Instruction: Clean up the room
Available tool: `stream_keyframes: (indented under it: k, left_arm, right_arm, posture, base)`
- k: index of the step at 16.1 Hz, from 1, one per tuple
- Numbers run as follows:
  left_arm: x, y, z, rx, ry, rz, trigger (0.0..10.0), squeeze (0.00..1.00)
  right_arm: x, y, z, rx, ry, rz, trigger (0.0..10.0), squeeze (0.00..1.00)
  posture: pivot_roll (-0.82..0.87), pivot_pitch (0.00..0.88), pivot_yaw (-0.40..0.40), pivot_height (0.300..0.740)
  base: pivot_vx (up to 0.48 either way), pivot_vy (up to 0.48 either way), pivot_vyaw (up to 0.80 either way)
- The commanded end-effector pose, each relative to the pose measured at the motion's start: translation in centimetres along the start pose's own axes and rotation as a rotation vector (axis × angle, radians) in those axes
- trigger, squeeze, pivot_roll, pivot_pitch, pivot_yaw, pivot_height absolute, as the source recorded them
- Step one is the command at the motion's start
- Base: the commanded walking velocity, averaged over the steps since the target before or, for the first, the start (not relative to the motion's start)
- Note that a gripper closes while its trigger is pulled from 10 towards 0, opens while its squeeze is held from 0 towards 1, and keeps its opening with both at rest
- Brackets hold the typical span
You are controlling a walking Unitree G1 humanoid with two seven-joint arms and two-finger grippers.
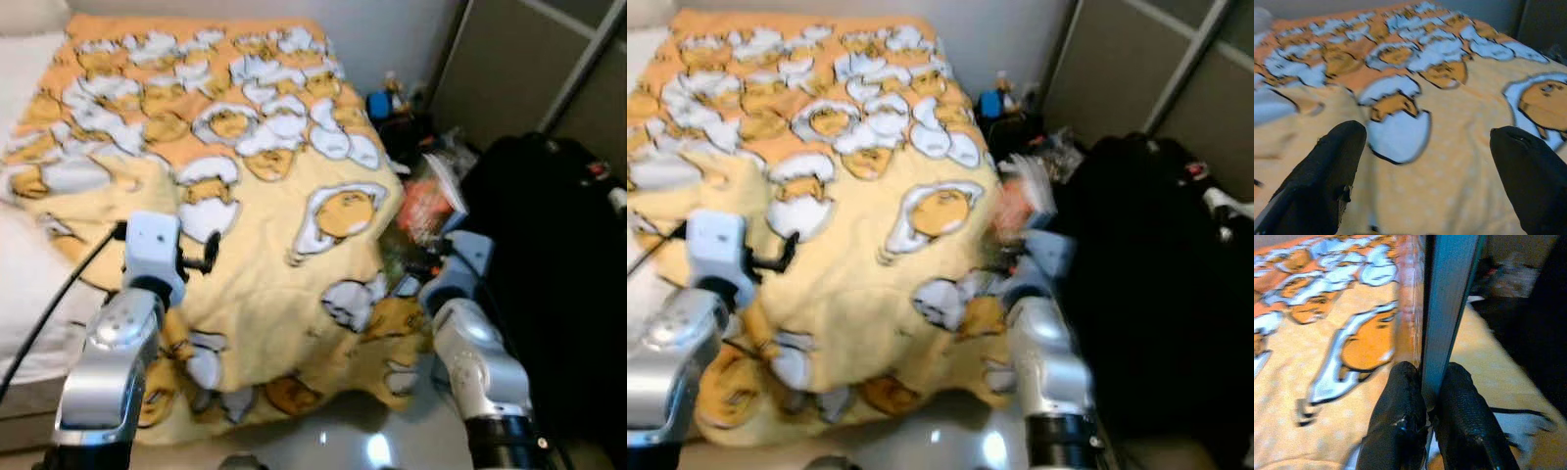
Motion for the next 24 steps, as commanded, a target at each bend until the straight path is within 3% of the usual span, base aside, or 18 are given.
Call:
stream_keyframes:
  k: [1,24]
  left_arm:
    - [0.79,0.09,-0.03,0.003,-0.020,0.003,10.0,0.00]
    - [1.12,0.08,-0.50,0.005,-0.021,0.008,10.0,0.00]
  right_arm:
    - [1.30,1.42,0.05,0.045,-0.034,0.012,10.0,0.00]
    - [1.28,2.05,-0.30,0.078,-0.033,0.080,10.0,0.00]
  posture:
    - [0.07,0.000,-0.052,0.740]
    - [0.06,0.000,-0.040,0.740]
  base:
    - [0.000,0.442,0.00]
    - [0.000,0.444,0.00]
Point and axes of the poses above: a point about 5 cm out from each wrist's last joint towards the gripper, its own z axis pointing back from the gripper into the wrist, its own y axis along the axis of the wrist's last joint, x = y × z, the point moved 5 cm from there along -z, pointing out of the wrist towards the gripper, and after that the axes turned 5 degrees about z, right-handed, at the moved point
